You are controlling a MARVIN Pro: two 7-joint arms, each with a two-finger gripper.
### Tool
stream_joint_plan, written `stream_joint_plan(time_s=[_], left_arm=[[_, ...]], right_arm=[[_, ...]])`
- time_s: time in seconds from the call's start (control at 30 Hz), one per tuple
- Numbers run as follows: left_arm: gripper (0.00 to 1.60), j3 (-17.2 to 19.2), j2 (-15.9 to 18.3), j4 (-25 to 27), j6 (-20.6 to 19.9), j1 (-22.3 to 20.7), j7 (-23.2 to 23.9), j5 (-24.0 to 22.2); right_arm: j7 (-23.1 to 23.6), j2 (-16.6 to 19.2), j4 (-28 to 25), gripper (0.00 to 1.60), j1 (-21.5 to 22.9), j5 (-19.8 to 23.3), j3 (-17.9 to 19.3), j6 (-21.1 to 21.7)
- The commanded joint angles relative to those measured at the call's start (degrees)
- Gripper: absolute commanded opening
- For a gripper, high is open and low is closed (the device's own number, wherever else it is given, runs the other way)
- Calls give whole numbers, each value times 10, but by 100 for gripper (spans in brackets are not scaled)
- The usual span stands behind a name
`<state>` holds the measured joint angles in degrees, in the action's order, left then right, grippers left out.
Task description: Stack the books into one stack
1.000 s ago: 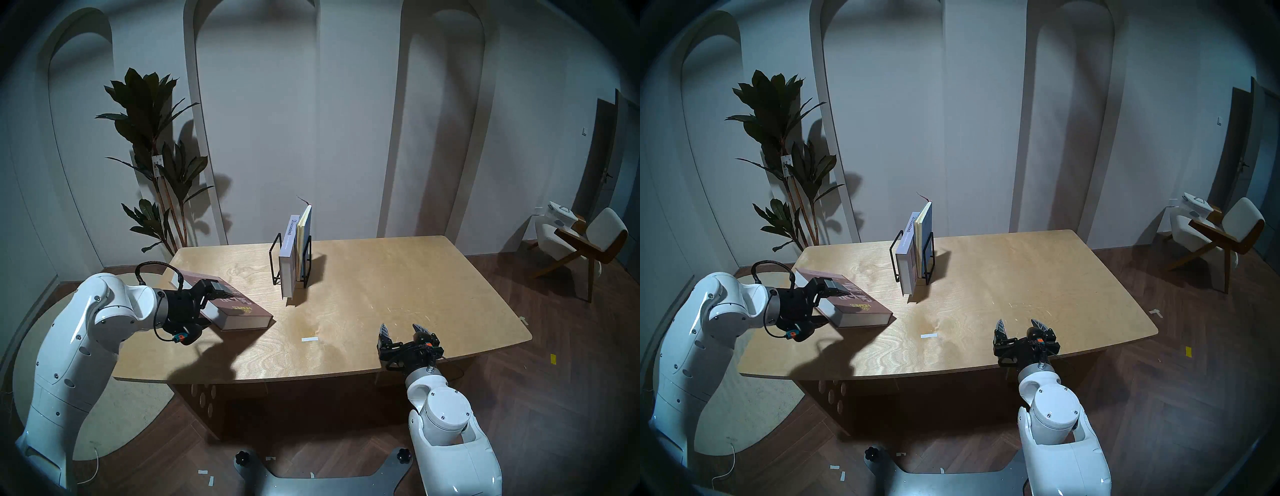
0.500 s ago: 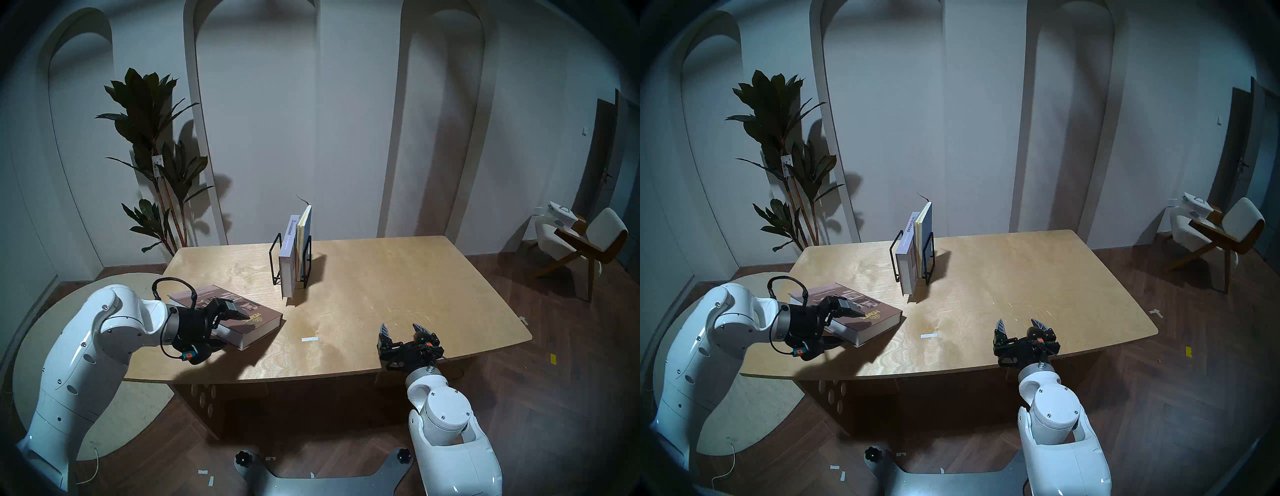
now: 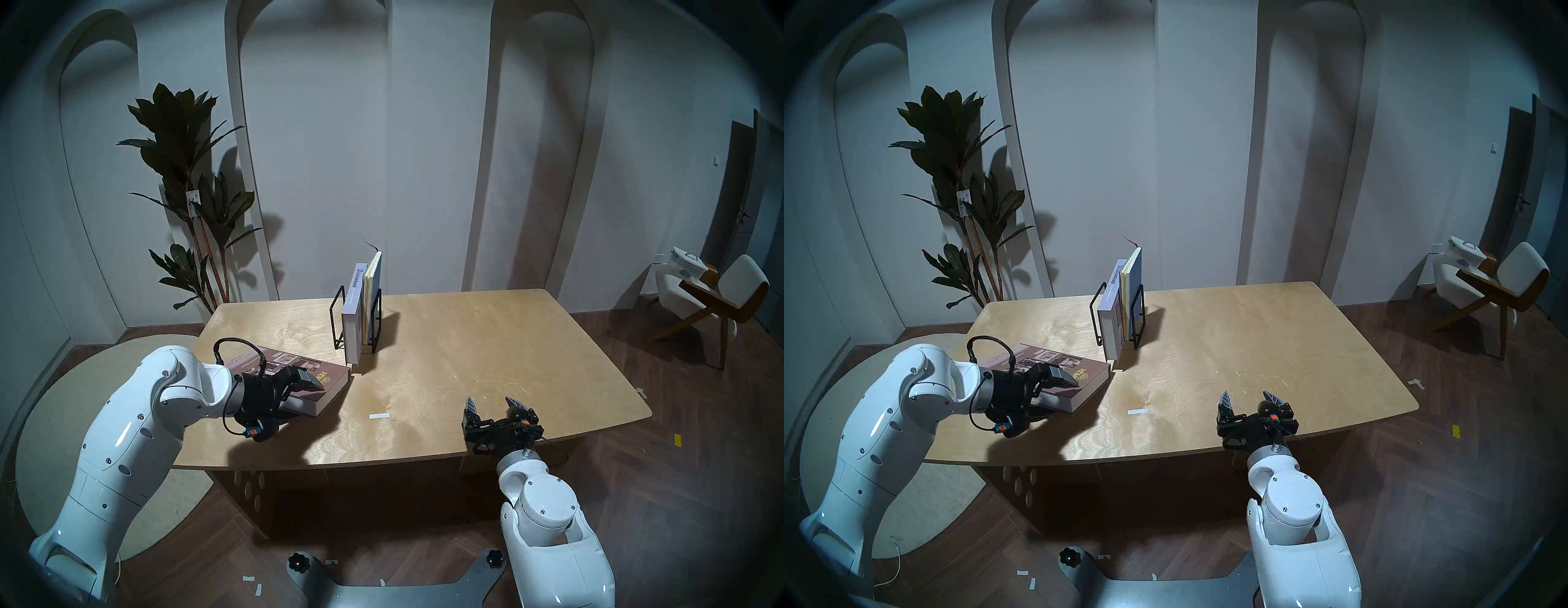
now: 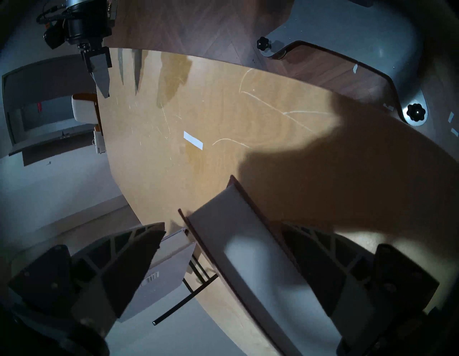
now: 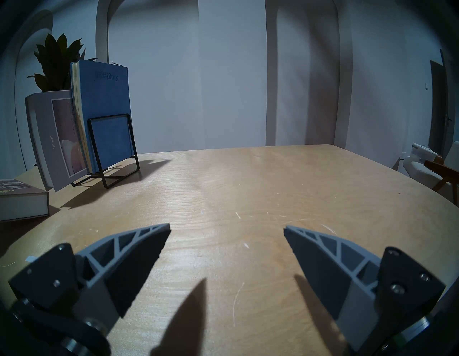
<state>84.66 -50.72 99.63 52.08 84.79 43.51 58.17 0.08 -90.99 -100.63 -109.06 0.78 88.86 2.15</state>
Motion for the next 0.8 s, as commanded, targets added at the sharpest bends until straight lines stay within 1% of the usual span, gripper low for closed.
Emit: stream_joint_plan(time_s=[0.0, 0.03, 0.1, 0.17, 0.2, 0.23, 0.27, 0.4, 0.43, 0.5, 0.6, 0.7, 0.77], left_arm=[[160, 6, 6, 8, 29, -66, -17, -34], [160, 2, 6, 4, 29, -72, -17, -50], [160, -8, 15, 0, 29, -79, -12, -63], [160, -31, 31, -20, 29, -95, 5, -84], [160, -35, 34, -27, 29, -94, 9, -93], [160, -49, 40, -39, 29, -106, 15, -105], [160, -54, 44, -43, 29, -106, 23, -111], [160, -98, 67, -71, 29, -133, 58, -135], [160, -100, 69, -73, 29, -133, 64, -141], [160, -115, 80, -81, 29, -148, 72, -168], [160, -110, 70, -82, 29, -157, 68, -212], [160, -118, 71, -74, 29, -162, 68, -253], [160, -129, 77, -69, 29, -162, 76, -291]], right_arm=[[0, -1, -12, 160, 3, 1, -1, -3], [0, -1, -12, 160, 3, 1, -1, -3], [1, -1, -12, 160, 3, 1, -1, -3], [1, -1, -12, 160, 3, 1, -1, -3], [1, -1, -13, 160, 3, 1, -1, -3], [1, -1, -13, 160, 2, 1, -1, -3], [1, -1, -13, 160, 2, 1, -1, -3], [1, -1, -14, 160, 2, 1, -1, -3], [1, -1, -14, 160, 2, 1, -1, -3], [1, -1, -14, 160, 2, 1, -1, -3], [1, -1, -13, 160, 2, 1, -1, -3], [1, -1, -13, 160, 3, 1, -1, -3], [1, -1, -13, 160, 2, 1, -1, -3]])
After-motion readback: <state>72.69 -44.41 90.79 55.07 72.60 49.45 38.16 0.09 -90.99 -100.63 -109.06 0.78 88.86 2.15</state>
